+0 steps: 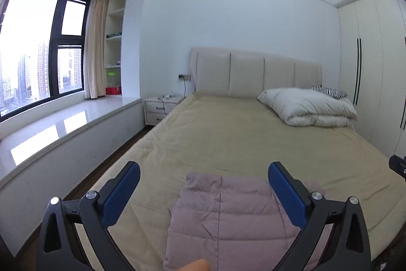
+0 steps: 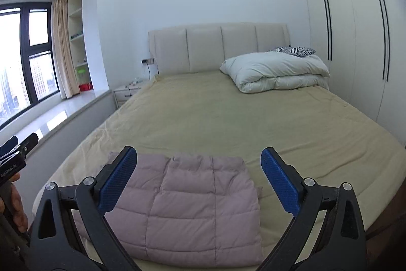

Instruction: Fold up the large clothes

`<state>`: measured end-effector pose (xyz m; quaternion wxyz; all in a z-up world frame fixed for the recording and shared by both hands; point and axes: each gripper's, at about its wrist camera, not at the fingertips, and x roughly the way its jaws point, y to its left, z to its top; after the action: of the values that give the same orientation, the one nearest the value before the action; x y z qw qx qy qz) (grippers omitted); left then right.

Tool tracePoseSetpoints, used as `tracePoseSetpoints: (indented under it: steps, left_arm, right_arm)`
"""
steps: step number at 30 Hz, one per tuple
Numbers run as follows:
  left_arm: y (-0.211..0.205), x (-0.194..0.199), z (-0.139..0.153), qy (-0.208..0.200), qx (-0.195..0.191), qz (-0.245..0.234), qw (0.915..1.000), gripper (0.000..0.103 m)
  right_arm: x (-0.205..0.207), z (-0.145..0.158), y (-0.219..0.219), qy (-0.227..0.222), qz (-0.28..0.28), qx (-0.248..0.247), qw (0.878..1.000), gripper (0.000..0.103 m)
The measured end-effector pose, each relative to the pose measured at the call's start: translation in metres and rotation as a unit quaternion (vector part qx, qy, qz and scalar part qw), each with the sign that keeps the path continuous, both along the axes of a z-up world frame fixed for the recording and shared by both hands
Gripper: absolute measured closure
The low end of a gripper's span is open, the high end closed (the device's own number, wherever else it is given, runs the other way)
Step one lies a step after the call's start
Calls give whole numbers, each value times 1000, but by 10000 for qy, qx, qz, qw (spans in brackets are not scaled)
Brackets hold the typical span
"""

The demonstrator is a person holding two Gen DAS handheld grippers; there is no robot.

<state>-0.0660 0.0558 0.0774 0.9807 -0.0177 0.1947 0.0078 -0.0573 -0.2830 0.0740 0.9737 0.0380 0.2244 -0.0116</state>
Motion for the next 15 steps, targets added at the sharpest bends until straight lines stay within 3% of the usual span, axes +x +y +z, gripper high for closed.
tracePoseSetpoints:
  steps: [3,7,11,15]
  left_arm:
    - [-17,17,-32,933,70,-220,9954,0]
    - [-22,21,-81,1965,9,-177,9803,0]
    - [-25,16,-103,2208,160,-107,9751,0]
    - [-19,17,-108,2327,122,-45,9725,0]
  right_arm:
    - [0,-21,12,507,14,123,9986,3]
    - [3,-65,22,1166,36,297,9927,3]
    - [11,-104,32,1511,55,235,9882,3]
    - [24,-123,34,1777,4,36,9841,3]
